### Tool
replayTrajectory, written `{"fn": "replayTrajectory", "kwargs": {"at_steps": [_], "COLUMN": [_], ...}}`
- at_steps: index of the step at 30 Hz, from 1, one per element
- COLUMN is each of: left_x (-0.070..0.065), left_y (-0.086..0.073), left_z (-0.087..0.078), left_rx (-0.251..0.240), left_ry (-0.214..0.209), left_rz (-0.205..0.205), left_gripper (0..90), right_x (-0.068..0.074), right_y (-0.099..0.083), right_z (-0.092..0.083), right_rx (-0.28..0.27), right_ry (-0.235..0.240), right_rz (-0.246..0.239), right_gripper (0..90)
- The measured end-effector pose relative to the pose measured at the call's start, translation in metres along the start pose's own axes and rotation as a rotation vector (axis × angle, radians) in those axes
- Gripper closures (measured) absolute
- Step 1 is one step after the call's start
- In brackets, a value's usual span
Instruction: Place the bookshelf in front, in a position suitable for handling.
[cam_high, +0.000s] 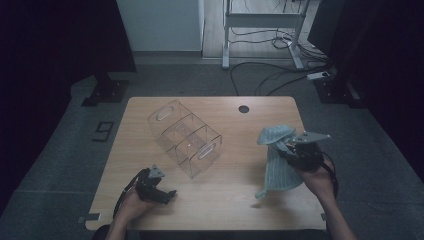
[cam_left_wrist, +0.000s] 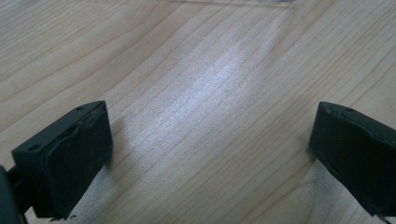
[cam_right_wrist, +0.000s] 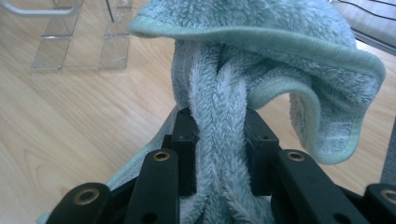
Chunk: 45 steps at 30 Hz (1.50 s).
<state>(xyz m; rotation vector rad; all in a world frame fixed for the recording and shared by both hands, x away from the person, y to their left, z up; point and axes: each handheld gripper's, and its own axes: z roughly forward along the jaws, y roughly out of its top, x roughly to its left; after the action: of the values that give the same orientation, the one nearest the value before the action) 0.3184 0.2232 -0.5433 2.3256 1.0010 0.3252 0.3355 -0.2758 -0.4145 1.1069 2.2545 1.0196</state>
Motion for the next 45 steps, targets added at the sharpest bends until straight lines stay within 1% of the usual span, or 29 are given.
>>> {"fn": "replayTrajectory", "kwargs": {"at_steps": [8,9,11,16,20,21,22,23,24,26,27,29,30,32,34,40,44,45], "left_x": [0.0,0.0,0.0,-0.001,-0.001,-0.001,-0.001,-0.001,-0.001,-0.001,-0.001,-0.001,-0.001,-0.001,-0.001,-0.001,-0.001,-0.001], "left_y": [0.0,0.0,0.0,0.0,0.0,0.0,0.0,0.0,0.0,0.0,0.0,0.0,0.0,0.0,0.0,0.0,0.0,0.0], "left_z": [0.0,0.0,0.0,0.0,0.0,0.0,0.0,0.0,0.0,0.0,0.0,0.0,0.0,0.0,0.0,0.0,0.0,0.0], "left_rx": [-0.002,-0.002,-0.002,-0.003,-0.003,-0.003,-0.003,-0.003,-0.003,-0.003,-0.003,-0.003,-0.003,-0.006,-0.006,-0.007,-0.008,-0.008], "left_ry": [0.003,0.003,0.003,0.004,0.005,0.005,0.005,0.004,0.004,0.005,0.005,0.005,0.005,0.006,0.006,0.006,0.006,0.006], "left_rz": [-0.004,-0.005,-0.005,-0.007,-0.007,-0.008,-0.008,-0.008,-0.008,-0.008,-0.008,-0.008,-0.009,-0.011,-0.012,-0.012,-0.012,-0.013], "left_gripper": [0.0,0.0,0.0,0.0,0.0,0.0,0.0,0.0,0.0,0.0,0.0,0.0,0.0,0.0,0.0,0.0,0.0,0.0], "right_x": [-0.001,-0.002,-0.002,-0.002,-0.001,0.0,0.0,0.001,0.001,0.002,0.003,0.004,0.004,0.004,0.004,0.003,0.002,0.002], "right_y": [-0.023,-0.03,-0.032,-0.046,-0.058,-0.064,-0.064,-0.07,-0.07,-0.076,-0.082,-0.088,-0.088,-0.096,-0.099,-0.111,-0.112,-0.112], "right_z": [-0.021,-0.026,-0.027,-0.03,-0.026,-0.022,-0.022,-0.017,-0.017,-0.012,-0.007,-0.002,-0.002,0.005,0.007,0.017,0.016,0.016], "right_rx": [0.002,0.004,0.005,0.012,0.02,0.026,0.026,0.034,0.034,0.042,0.053,0.066,0.066,0.084,0.09,0.13,0.123,0.127], "right_ry": [-0.016,-0.024,-0.024,-0.036,-0.034,-0.032,-0.032,-0.027,-0.027,-0.027,-0.02,-0.021,-0.021,-0.015,-0.014,-0.005,-0.01,-0.008], "right_rz": [0.016,0.018,0.021,0.026,0.031,0.033,0.033,0.035,0.035,0.036,0.039,0.037,0.037,0.04,0.041,0.033,0.038,0.033], "right_gripper": [69.9,69.9,69.9,69.9,69.9,69.9,69.9,69.9,69.9,69.9,69.8,69.8,69.8,69.5,69.4,68.4,67.4,66.3]}}
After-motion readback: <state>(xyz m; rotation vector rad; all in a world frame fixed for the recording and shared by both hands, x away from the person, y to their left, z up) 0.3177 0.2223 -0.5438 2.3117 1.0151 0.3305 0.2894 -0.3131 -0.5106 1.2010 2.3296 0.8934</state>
